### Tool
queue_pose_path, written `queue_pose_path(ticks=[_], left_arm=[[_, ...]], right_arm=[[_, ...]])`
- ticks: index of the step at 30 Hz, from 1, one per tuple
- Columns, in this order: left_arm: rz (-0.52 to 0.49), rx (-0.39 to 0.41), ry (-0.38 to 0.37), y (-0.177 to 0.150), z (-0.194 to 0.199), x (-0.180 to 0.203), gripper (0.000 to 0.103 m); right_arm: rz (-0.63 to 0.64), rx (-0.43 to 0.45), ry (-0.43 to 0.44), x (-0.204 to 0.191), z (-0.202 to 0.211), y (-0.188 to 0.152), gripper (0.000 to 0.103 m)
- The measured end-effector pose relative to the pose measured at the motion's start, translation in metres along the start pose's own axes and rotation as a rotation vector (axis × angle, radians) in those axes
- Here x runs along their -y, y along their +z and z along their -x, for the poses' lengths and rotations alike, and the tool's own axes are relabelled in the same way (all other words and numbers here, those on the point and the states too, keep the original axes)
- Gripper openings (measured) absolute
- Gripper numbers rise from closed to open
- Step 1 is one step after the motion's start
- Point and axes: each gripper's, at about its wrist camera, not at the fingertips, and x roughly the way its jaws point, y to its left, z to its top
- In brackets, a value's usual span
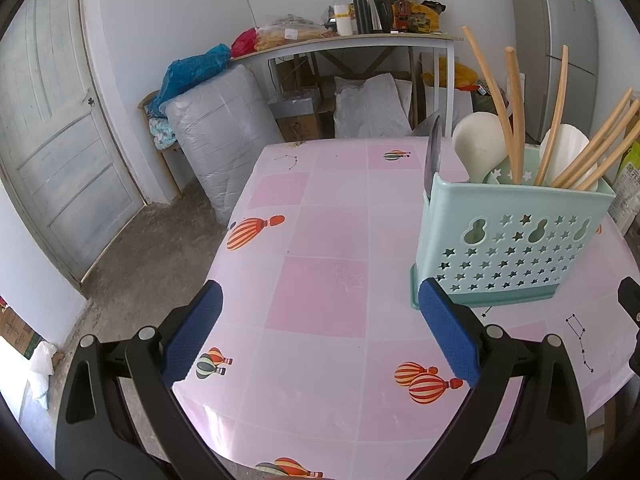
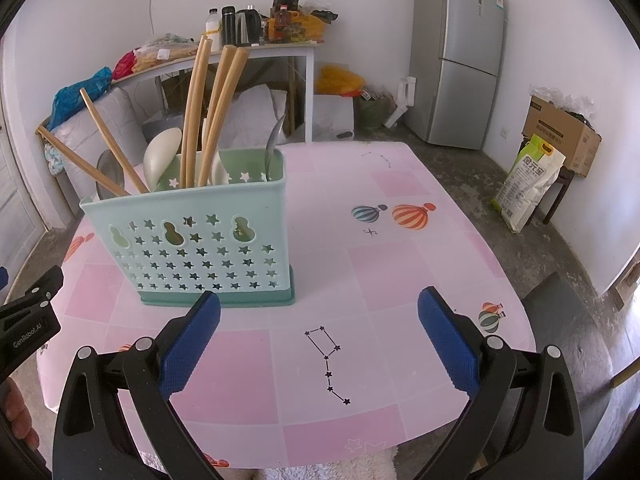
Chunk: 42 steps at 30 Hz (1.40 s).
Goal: Organize utensils
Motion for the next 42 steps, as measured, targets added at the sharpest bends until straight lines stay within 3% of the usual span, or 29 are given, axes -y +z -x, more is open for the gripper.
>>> queue_pose_path(ticks=[42], left_arm=[[0.003, -0.007, 0.001, -0.0008, -0.0011, -0.0018, 0.094]], right_arm=[[-0.005, -0.003, 0.001, 0.0034, 0.0, -0.0006, 0.096]])
